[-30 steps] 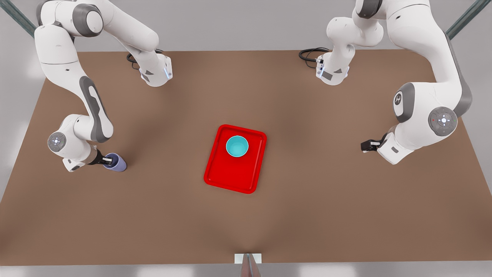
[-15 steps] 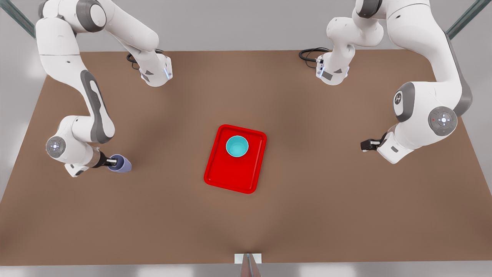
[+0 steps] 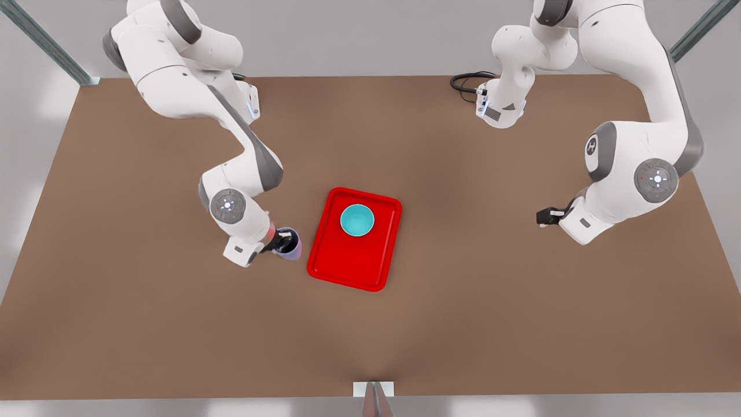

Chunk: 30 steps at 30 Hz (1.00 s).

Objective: Place the bowl on the tray with the left arm and the cup on the tray with the right arm

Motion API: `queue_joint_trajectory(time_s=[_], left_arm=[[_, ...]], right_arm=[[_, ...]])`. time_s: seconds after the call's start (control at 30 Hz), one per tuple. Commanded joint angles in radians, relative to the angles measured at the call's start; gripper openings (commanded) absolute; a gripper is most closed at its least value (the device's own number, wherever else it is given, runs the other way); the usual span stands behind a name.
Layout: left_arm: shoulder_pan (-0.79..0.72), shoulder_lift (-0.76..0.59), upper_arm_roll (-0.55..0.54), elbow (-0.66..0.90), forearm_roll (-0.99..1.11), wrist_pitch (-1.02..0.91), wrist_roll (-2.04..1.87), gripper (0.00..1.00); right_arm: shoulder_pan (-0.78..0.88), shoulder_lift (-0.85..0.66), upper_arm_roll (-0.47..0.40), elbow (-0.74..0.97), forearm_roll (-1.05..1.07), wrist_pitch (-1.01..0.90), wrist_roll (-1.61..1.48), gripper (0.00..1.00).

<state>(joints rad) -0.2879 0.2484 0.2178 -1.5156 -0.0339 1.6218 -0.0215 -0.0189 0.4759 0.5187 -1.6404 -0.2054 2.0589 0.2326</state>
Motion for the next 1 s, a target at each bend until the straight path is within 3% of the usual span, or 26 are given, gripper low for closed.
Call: queue_joint_trajectory(time_s=[0.0,0.23,0.4,0.8,0.83,0.87,0.97], left_arm=[[-0.002,0.0,0.0,0.0,0.0,-0.003,0.0,1.0],[-0.005,0.002,0.0,0.0,0.0,-0.003,0.002,1.0],[-0.005,0.002,0.0,-0.002,0.0,-0.003,0.002,1.0],[-0.005,0.0,0.0,-0.008,0.0,-0.003,0.002,1.0],[-0.005,0.0,0.0,-0.008,0.0,-0.003,0.002,1.0],[-0.005,0.0,0.0,-0.008,0.0,-0.003,0.002,1.0],[-0.005,0.002,0.0,-0.008,0.0,-0.003,0.002,1.0]], right_arm=[[0.004,0.009,0.0,0.002,-0.014,0.006,0.002,0.21],[0.178,0.187,-0.008,0.146,-0.115,0.009,0.036,0.21],[0.269,0.263,-0.081,0.226,-0.135,0.029,0.053,0.21],[0.28,0.306,-0.089,0.232,-0.167,0.05,0.042,0.21],[0.278,0.306,-0.089,0.232,-0.169,0.05,0.037,0.33],[0.278,0.306,-0.089,0.232,-0.169,0.049,0.033,0.58],[0.278,0.306,-0.089,0.231,-0.169,0.05,0.022,0.73]])
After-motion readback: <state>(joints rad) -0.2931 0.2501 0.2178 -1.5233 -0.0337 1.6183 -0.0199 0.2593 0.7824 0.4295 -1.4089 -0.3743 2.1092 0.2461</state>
